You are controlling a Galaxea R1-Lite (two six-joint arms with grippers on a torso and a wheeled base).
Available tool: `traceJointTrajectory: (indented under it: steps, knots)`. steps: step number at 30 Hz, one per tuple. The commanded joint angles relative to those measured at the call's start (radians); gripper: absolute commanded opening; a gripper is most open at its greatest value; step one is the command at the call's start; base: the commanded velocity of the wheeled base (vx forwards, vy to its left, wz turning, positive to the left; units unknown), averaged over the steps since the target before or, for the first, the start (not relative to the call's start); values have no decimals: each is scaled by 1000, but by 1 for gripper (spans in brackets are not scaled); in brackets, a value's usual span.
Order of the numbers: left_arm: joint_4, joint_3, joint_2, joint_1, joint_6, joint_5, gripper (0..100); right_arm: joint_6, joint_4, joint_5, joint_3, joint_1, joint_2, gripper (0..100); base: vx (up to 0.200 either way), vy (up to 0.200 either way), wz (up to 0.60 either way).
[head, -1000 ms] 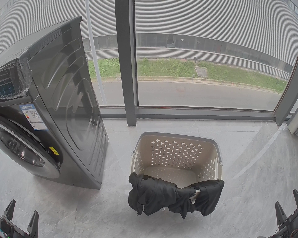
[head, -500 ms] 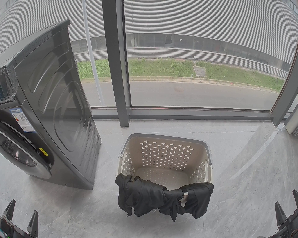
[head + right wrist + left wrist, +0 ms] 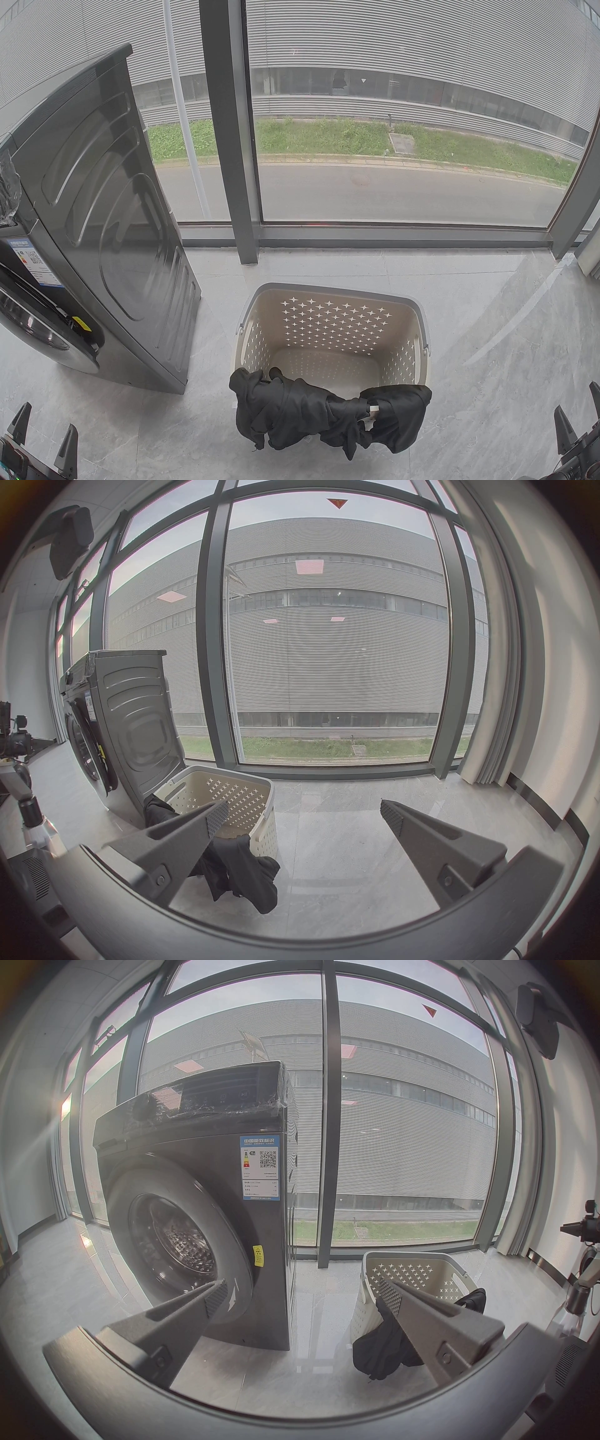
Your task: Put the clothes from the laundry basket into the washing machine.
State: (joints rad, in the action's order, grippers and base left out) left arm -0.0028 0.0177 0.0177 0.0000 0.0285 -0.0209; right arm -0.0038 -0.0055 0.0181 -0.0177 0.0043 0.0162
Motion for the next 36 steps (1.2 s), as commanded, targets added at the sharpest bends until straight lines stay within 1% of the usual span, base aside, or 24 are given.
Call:
traceJointTrajectory:
  steps: [1, 6, 21, 27, 36]
  knots:
    - [0, -15, -13, 0, 1, -1, 100, -1, -1, 0, 18, 0, -16, 100, 200, 0, 0]
    - [0, -15, -13, 0, 1, -1, 100, -1, -1, 0, 18, 0, -16, 100, 200, 0, 0]
    - [0, -15, -13, 0, 1, -1, 100, -1, -1, 0, 18, 0, -16, 100, 0, 0, 0]
    - [0, -15, -13, 0, 1, -1, 100, -1, -1, 0, 18, 0, -16, 100, 200, 0, 0]
    - [0, -15, -13, 0, 1, -1, 100, -1, -1, 0, 18, 0, -16, 100, 0, 0, 0]
